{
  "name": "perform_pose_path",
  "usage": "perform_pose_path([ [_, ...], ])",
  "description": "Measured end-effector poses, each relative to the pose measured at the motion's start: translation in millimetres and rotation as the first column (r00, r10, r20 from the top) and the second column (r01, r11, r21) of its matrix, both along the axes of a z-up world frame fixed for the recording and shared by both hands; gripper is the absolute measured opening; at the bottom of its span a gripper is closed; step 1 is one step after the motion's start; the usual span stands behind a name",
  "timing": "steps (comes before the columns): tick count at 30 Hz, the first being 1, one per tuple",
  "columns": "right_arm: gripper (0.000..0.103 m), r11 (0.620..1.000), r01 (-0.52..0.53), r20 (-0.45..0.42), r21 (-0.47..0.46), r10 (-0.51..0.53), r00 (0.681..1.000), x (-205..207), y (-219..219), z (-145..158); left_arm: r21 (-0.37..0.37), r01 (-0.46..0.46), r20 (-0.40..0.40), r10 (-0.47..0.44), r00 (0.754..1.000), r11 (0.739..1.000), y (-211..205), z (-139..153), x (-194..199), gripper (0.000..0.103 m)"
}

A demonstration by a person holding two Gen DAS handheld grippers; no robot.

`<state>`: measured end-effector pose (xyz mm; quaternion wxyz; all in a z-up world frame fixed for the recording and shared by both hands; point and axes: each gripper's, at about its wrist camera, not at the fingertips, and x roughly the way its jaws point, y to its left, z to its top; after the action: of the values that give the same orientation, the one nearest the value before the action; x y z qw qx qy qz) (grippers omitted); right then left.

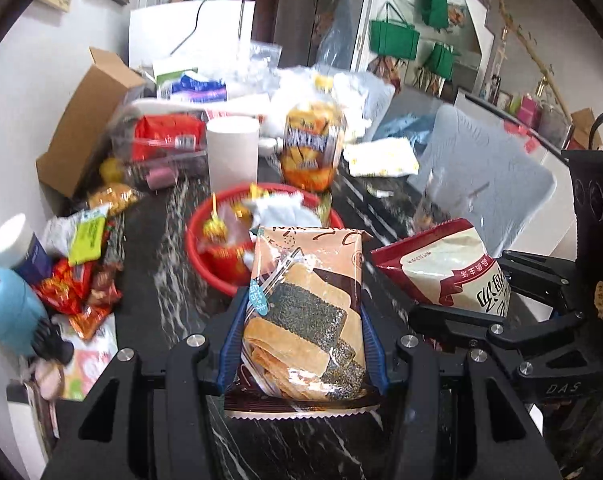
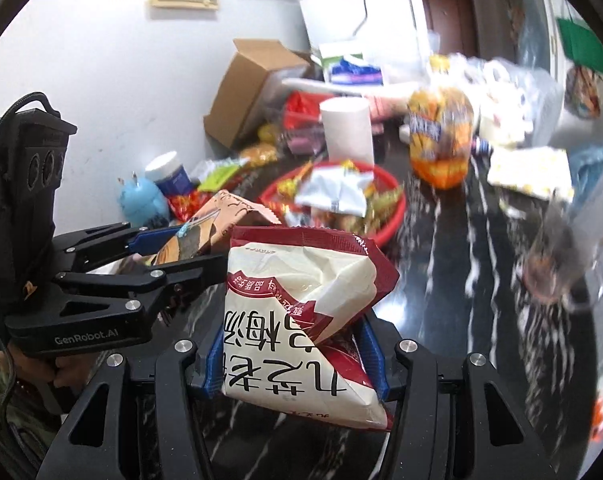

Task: Organize snacks
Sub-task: 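Lift both packets and carry them over the red basket, then lower both packets into the basket and open both grippers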

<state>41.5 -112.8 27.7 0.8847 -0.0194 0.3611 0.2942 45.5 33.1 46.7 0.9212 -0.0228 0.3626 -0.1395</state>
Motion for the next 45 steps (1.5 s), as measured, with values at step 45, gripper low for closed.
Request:
perform_pose_path([
  [45,0.055,0.996,0.008,-0.053,-0.087,-0.013,0.999,158.9,47.7,-28.2,0.069,-0.043,-0.114,0.051,0.992,0.997,21.3,-68.4,150.7,0.050],
])
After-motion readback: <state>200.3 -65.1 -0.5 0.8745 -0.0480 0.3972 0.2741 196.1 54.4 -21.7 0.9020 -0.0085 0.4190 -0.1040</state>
